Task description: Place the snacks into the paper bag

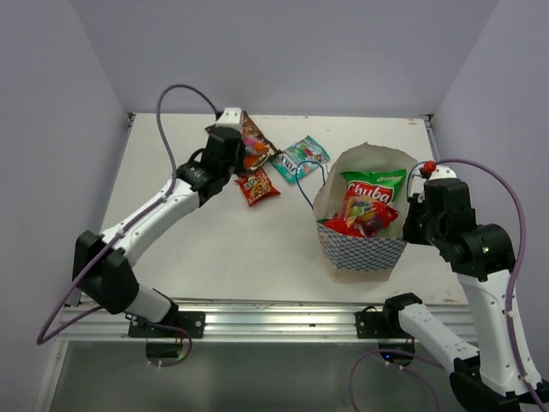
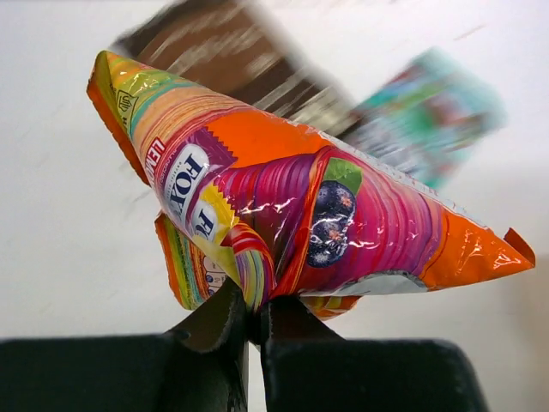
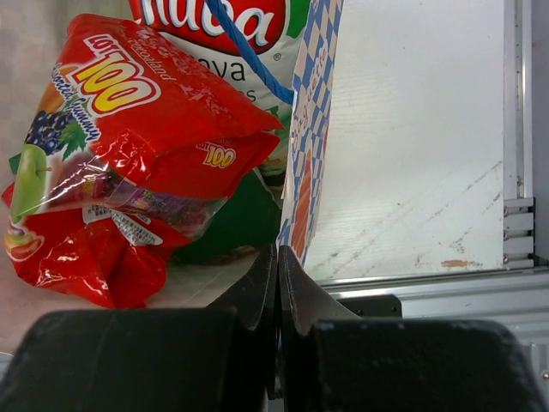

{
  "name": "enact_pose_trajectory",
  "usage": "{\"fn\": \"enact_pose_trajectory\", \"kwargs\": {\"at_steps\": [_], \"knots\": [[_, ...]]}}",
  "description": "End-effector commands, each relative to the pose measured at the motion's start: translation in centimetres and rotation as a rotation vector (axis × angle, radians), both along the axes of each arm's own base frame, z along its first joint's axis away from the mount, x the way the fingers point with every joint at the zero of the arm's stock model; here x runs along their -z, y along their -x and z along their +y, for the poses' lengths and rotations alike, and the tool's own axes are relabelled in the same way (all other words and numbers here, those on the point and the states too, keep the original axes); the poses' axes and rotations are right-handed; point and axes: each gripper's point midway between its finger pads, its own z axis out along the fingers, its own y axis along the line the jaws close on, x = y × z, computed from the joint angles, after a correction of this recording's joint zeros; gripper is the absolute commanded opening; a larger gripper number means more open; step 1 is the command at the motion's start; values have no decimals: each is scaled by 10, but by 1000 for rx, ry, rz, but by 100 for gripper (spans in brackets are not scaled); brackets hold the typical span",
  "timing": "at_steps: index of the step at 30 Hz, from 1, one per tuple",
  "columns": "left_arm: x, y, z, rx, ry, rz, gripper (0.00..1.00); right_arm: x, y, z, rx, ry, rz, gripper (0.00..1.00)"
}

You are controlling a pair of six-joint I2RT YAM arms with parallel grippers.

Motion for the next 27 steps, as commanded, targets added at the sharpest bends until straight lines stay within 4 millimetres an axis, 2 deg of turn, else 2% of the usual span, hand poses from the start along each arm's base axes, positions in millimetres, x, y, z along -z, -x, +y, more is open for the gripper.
{"fn": "enact_pose_trajectory", "kwargs": {"at_steps": [1, 3, 4, 5, 6, 7, 8, 9, 12, 13, 15, 16, 17, 18, 19, 20, 21, 22, 23, 25, 26, 27], "knots": [[-246, 39, -117, 429, 514, -461, 0, -17, -7, 7, -38, -26, -68, 0], [-263, 47, -151, 530, 587, -447, 0, -15, -8, 10, -47, -35, -64, 0], [-286, 61, -171, 603, 630, -463, 0, -15, -9, 11, -50, -39, -66, 0], [-274, 60, -193, 646, 634, -424, 0, -13, -10, 12, -50, -43, -61, 0], [-273, 63, -206, 674, 636, -416, 0, -12, -10, 12, -51, -48, -62, 0], [-266, 77, -229, 721, 633, -383, 0, -13, -10, 14, -53, -54, -66, 0], [-257, 77, -250, 751, 629, -354, 0, -12, -10, 13, -50, -54, -65, 0], [-249, 91, -270, 796, 632, -318, 0, -13, -10, 14, -50, -58, -69, 0], [-214, 107, -304, 852, 601, -235, 0, -13, -9, 12, -43, -50, -71, 0], [-201, 121, -316, 884, 587, -199, 0, -14, -9, 11, -42, -50, -75, 0], [-168, 128, -329, 908, 537, -140, 0, -13, -7, 10, -38, -46, -73, 0], [-160, 137, -334, 940, 532, -118, 0, -12, -7, 10, -38, -46, -72, 0], [-151, 137, -337, 945, 516, -107, 8, -11, -6, 9, -38, -45, -70, 0], [-149, 140, -339, 958, 512, -101, 22, -10, -5, 10, -39, -48, -67, 0], [-153, 141, -339, 961, 511, -112, 57, -9, -5, 10, -38, -49, -65, 0], [-162, 138, -336, 953, 508, -141, 75, -8, -5, 10, -39, -49, -62, 0], [-174, 131, -331, 913, 497, -184, 82, -7, -4, 10, -39, -51, -62, 0], [-196, 124, -324, 877, 496, -242, 89, -7, -5, 10, -39, -50, -59, 0], [-218, 119, -312, 845, 474, -310, 91, -6, -4, 11, -40, -52, -59, 0], [-254, 95, -279, 665, 427, -444, 93, -5, -4, 11, -40, -54, -52, 0], [-274, 88, -256, 594, 396, -515, 95, -5, -3, 11, -40, -55, -54, 0], [-281, 69, -228, 448, 357, -560, 97, -4, -3, 11, -40, -52, -51, 0]]}}
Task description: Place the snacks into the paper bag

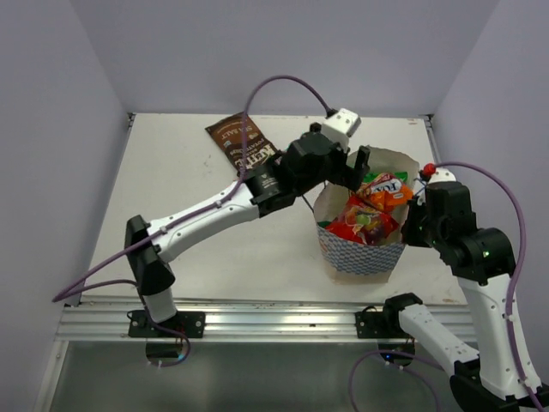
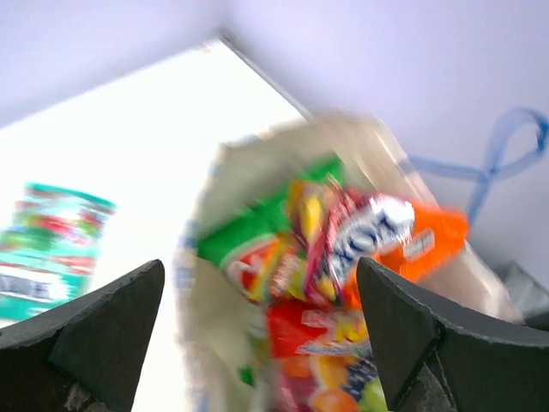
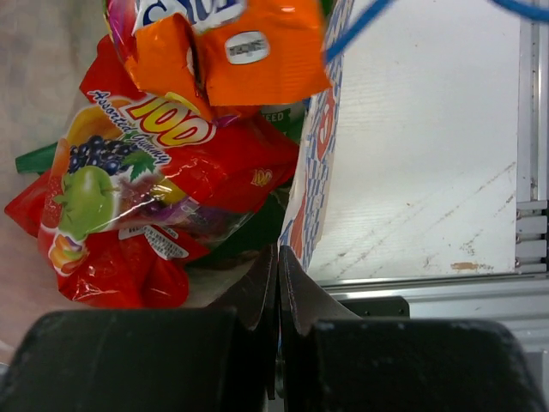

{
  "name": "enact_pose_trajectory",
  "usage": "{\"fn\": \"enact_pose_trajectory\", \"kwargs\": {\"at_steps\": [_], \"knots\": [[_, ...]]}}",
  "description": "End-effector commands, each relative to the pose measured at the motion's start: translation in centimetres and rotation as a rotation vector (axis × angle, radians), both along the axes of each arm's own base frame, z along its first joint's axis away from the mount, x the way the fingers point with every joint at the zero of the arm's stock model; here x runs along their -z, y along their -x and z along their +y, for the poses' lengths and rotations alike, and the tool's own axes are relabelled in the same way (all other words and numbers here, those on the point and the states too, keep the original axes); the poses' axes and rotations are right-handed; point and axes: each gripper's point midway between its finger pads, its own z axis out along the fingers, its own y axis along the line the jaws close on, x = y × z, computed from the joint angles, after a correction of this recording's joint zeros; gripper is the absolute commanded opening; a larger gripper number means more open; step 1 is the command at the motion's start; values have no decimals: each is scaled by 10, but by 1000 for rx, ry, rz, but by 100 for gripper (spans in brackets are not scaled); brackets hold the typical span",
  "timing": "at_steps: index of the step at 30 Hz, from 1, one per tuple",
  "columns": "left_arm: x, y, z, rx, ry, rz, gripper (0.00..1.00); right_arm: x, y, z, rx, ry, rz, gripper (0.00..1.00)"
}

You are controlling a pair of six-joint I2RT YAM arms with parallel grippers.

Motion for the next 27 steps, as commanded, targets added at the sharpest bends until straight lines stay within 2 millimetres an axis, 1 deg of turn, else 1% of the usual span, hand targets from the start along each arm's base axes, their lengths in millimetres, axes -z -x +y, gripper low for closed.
{"fn": "enact_pose_trajectory", "kwargs": {"at_steps": [1, 2, 3, 4, 5, 6, 7, 8, 9, 10, 11, 12, 13, 14, 15, 16, 17, 19, 20, 22, 23, 25, 26, 27], "knots": [[-135, -41, 101, -395, 161, -270, 99, -7, -5, 5, -18, -25, -44, 0], [-127, -58, 111, -434, 157, -246, 100, -5, -4, 5, -16, -23, -39, 0], [-115, -97, 144, -528, 130, -218, 99, -6, -3, 5, -15, -24, -40, 0], [-86, -117, 161, -578, 51, -157, 99, -5, -3, 4, -14, -23, -39, 0], [-50, -146, 171, -631, -9, -97, 99, -6, -2, 4, -11, -22, -41, 0], [-21, -174, 206, -708, -73, -46, 99, -6, -2, 3, -7, -20, -40, 0], [4, -188, 218, -737, -115, -9, 99, -6, -1, 2, -4, -16, -40, 0], [43, -205, 227, -769, -161, 54, 99, -9, -1, 1, -2, -17, -46, 0], [68, -219, 253, -813, -196, 109, 98, -10, -1, 1, 2, -15, -50, 0], [86, -227, 262, -830, -213, 148, 97, -10, -1, 0, 1, -10, -44, 0], [123, -238, 268, -847, -249, 209, 97, -12, -1, 0, 3, -8, -46, 0], [138, -247, 282, -857, -254, 242, 96, -11, -1, -1, 4, -6, -41, 0], [151, -252, 286, -855, -257, 263, 95, -10, 0, -1, 5, -4, -36, 0], [172, -257, 290, -856, -276, 288, 95, -9, -1, -1, 7, -2, -29, 0], [177, -263, 295, -860, -267, 290, 95, -7, -2, -1, 9, 0, -24, 0], [182, -266, 296, -858, -270, 290, 95, -7, -2, -1, 9, 1, -21, 0], [191, -269, 296, -855, -285, 294, 95, -4, -2, -1, 10, 1, -9, 0], [197, -275, 295, -850, -283, 295, 95, -2, -4, 0, 12, -2, -3, 0], [210, -277, 296, -851, -296, 312, 95, 0, -5, 1, 11, -3, 4, 0], [223, -280, 302, -857, -302, 330, 95, 3, -8, 3, 9, -7, 14, 0], [237, -279, 305, -860, -320, 349, 95, 4, -9, 3, 10, -5, 20, 0], [251, -278, 309, -862, -334, 371, 95, 6, -12, 5, 7, -5, 29, 0], [265, -275, 312, -861, -352, 393, 95, 7, -13, 5, 3, -3, 33, 0], [273, -274, 314, -861, -363, 403, 85, 9, -15, 6, 3, -1, 40, 0]]}}
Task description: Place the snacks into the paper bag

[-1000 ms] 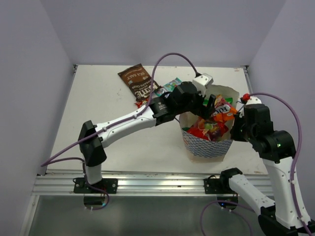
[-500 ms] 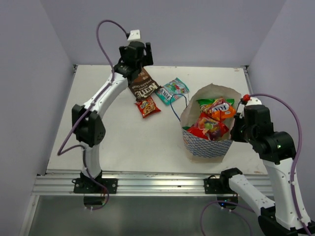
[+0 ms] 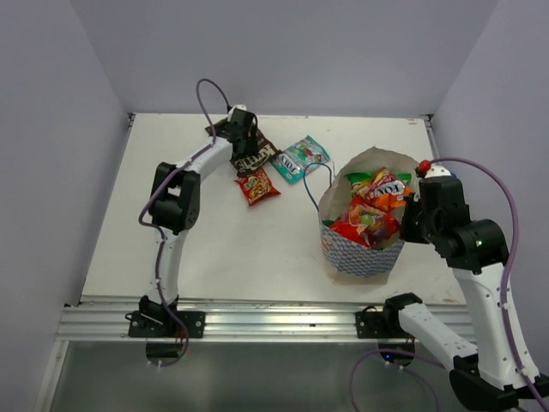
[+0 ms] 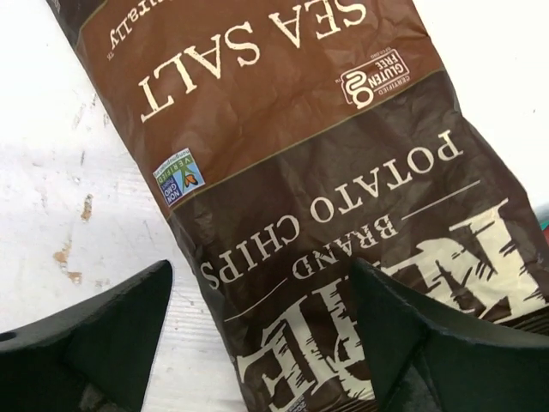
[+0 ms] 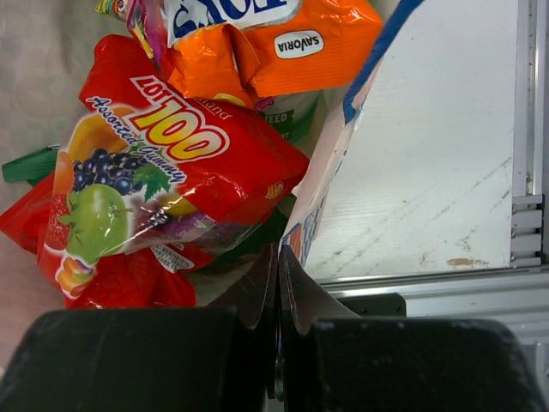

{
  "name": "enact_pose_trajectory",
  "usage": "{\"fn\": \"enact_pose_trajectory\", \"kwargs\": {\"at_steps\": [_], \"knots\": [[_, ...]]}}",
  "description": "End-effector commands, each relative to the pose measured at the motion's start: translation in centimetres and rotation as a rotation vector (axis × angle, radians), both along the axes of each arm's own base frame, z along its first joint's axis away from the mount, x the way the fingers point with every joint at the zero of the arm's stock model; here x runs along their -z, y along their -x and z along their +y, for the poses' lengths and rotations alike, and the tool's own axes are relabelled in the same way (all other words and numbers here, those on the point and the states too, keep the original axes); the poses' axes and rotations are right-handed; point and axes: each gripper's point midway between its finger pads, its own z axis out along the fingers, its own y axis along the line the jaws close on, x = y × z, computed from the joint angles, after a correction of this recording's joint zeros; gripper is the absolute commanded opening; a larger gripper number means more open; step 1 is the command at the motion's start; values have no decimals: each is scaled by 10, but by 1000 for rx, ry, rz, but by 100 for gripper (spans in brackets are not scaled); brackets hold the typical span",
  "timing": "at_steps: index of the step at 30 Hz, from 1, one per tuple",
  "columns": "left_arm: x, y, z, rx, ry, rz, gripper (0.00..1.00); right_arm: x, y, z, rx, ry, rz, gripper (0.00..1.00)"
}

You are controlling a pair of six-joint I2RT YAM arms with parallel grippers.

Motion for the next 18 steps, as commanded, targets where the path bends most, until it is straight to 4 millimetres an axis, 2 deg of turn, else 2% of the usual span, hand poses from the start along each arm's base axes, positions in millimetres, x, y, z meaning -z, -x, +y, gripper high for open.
{"fn": "enact_pose_trajectory", "kwargs": {"at_steps": [1, 2, 4, 8, 9, 10, 11, 12, 15, 16, 17, 18], "knots": [[11, -10, 8, -18, 24, -9, 76, 1, -10, 8, -12, -23, 3, 0], [17, -7, 9, -18, 19, 4, 71, 1, -11, 8, -15, -24, 3, 0], [30, 1, 12, -22, 5, 34, 71, 2, -14, 10, -20, -27, 6, 0], [42, 8, 16, -17, -16, 59, 70, 2, -18, 14, -31, -38, 6, 0], [43, 9, 15, -7, -15, 63, 65, 1, -18, 14, -32, -40, 5, 0], [45, 9, 15, 4, -21, 69, 56, 1, -18, 14, -33, -42, 2, 0], [44, 8, 14, 9, -20, 67, 34, 0, -18, 15, -35, -42, 1, 0], [42, 8, 16, -1, -27, 65, 0, 0, -18, 15, -35, -42, 1, 0], [-2, 1, 11, -3, 12, -26, 0, -2, -16, 14, -36, -40, -1, 0], [-39, -1, 8, -3, 39, -93, 0, -3, -16, 14, -38, -41, -5, 0], [-63, -1, 3, 8, 61, -134, 0, -3, -15, 14, -39, -46, -9, 0], [-117, -1, -6, 35, 127, -236, 0, -4, -14, 14, -38, -47, -9, 0]]}}
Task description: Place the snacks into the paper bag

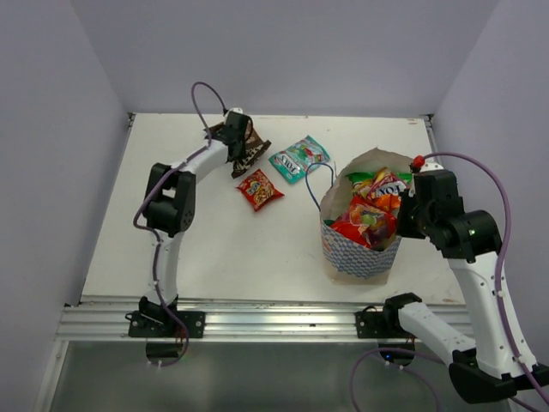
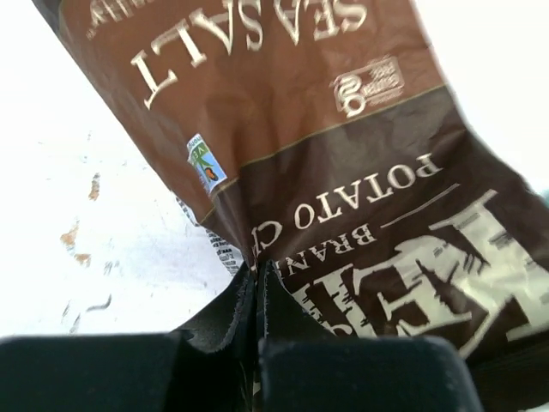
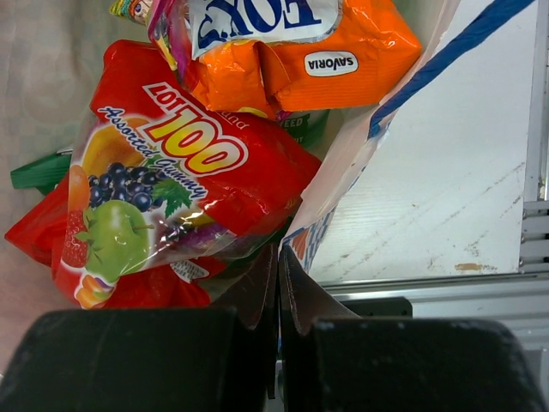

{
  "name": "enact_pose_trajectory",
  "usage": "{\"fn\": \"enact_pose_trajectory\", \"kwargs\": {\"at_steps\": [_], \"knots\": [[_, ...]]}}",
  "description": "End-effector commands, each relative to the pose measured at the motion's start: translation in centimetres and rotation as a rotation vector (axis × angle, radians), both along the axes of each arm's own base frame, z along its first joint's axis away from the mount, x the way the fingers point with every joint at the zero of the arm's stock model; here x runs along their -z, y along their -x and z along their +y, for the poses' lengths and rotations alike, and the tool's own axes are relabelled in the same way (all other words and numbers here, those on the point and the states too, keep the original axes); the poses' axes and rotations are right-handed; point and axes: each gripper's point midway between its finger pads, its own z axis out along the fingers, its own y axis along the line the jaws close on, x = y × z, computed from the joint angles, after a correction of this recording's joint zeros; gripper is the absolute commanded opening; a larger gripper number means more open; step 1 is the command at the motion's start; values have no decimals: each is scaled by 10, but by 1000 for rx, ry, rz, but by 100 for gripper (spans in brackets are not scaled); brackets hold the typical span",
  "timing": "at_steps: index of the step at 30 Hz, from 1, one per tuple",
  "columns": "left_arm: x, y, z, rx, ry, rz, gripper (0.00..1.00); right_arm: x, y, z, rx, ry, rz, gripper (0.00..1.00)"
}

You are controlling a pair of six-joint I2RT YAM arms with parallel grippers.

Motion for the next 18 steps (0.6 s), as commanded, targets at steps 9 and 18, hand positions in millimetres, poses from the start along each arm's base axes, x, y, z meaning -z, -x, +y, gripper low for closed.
{"fn": "enact_pose_trajectory", "kwargs": {"at_steps": [9, 18], "knots": [[-402, 120, -162, 652, 652, -678, 0, -13, 2, 6, -23, -46, -64, 0], [-436, 266, -280, 1114, 991, -548, 0, -17, 11, 7, -39, -56, -78, 0]]}}
